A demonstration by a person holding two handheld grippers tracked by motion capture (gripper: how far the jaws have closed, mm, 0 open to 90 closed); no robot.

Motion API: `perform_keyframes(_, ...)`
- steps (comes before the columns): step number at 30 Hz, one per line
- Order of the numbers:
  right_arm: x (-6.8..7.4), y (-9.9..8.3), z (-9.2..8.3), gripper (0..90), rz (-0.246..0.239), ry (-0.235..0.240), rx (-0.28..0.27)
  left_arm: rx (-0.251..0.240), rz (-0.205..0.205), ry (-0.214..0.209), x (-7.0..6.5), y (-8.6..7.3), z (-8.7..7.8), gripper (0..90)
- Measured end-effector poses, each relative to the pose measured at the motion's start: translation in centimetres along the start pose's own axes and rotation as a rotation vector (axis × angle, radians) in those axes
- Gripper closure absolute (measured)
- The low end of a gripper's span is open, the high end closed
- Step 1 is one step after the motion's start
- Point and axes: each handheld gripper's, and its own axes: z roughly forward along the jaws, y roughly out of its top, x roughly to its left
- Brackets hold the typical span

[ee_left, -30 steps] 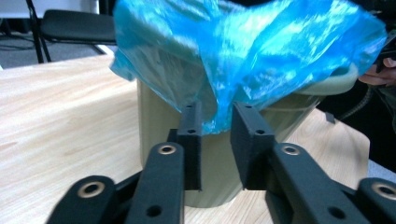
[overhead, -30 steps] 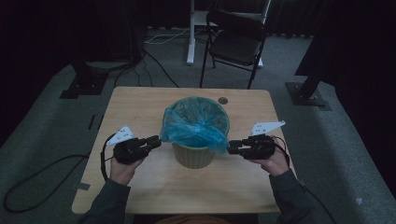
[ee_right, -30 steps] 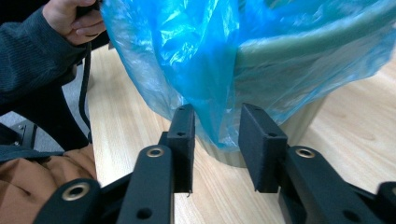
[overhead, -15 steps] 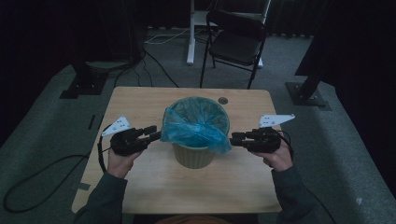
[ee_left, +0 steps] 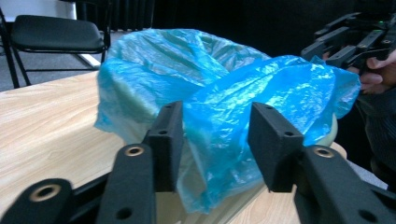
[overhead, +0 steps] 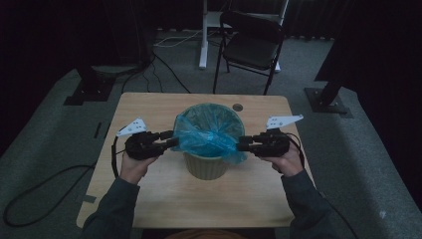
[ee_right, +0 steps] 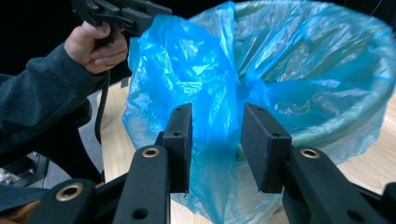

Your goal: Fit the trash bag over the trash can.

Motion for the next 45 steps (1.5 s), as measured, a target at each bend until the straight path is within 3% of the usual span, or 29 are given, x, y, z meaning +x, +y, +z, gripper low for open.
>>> perform_keyframes(4,0.3,-0.2,0.3,76.6,-0.012,0.011,0.021,0.005,0.021,-0.004,-0.6,0.0,0.1,69.0)
perform_keyframes(11,1.0,-0.5,0.2,85.6,-0.038,0.003,0.033,-0.012,0.047,-0.017,-1.6,-0.4,-0.3,83.5)
perform_keyframes(19,1.6,-1.1,0.3,86.2,-0.059,0.025,0.042,-0.009,0.061,-0.044,-2.3,-1.4,-0.9,85.5)
perform_keyframes(23,1.7,-1.6,0.5,86.5,-0.067,0.041,0.062,0.021,0.062,-0.056,-2.5,-2.3,-0.7,85.9)
perform_keyframes(31,1.1,-2.5,1.3,87.5,-0.037,0.058,0.081,0.056,0.049,-0.070,-2.3,-3.7,0.4,85.9)
perform_keyframes(35,1.3,-2.7,1.4,87.4,-0.038,0.068,0.084,0.051,0.068,-0.084,-2.7,-3.7,0.7,86.4)
perform_keyframes(39,1.9,-2.7,1.7,87.5,-0.073,0.090,0.093,0.047,0.094,-0.104,-3.3,-3.6,0.8,86.3)
perform_keyframes(45,1.5,-3.2,2.4,88.1,-0.062,0.087,0.130,0.111,0.116,-0.097,-3.3,-4.5,1.9,86.5)
